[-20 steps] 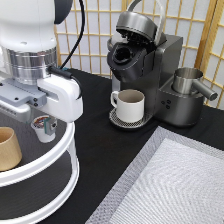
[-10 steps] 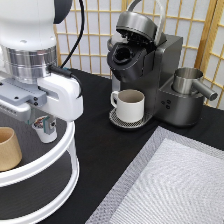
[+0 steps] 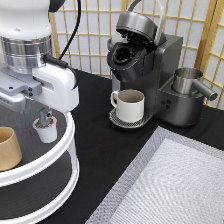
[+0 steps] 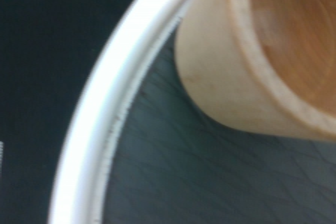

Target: Make coffee

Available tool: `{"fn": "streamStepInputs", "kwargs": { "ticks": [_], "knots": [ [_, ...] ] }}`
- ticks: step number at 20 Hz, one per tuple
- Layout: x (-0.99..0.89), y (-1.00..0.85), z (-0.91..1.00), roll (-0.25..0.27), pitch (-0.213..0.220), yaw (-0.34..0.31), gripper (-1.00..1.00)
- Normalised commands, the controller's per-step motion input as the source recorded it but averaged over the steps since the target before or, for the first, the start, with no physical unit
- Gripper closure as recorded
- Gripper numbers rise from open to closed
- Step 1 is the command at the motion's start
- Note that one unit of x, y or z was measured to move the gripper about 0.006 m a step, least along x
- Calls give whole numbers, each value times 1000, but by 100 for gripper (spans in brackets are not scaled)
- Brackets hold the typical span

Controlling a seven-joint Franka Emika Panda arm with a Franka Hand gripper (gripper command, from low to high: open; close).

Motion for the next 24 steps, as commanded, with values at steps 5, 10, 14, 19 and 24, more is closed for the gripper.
{"fn": "streamStepInputs", "kwargs": {
  "ticks": [5,10,14,19,24],
  "knots": [
    [72,-67,234,60,10,-28,-100],
    [10,46,885,-18,-106,-54,-100],
    [156,94,287,-7,-108,-24,-100],
    [187,190,-167,0,-41,1,-100],
    [-21,165,-626,6,19,32,-100]
  ]
}}
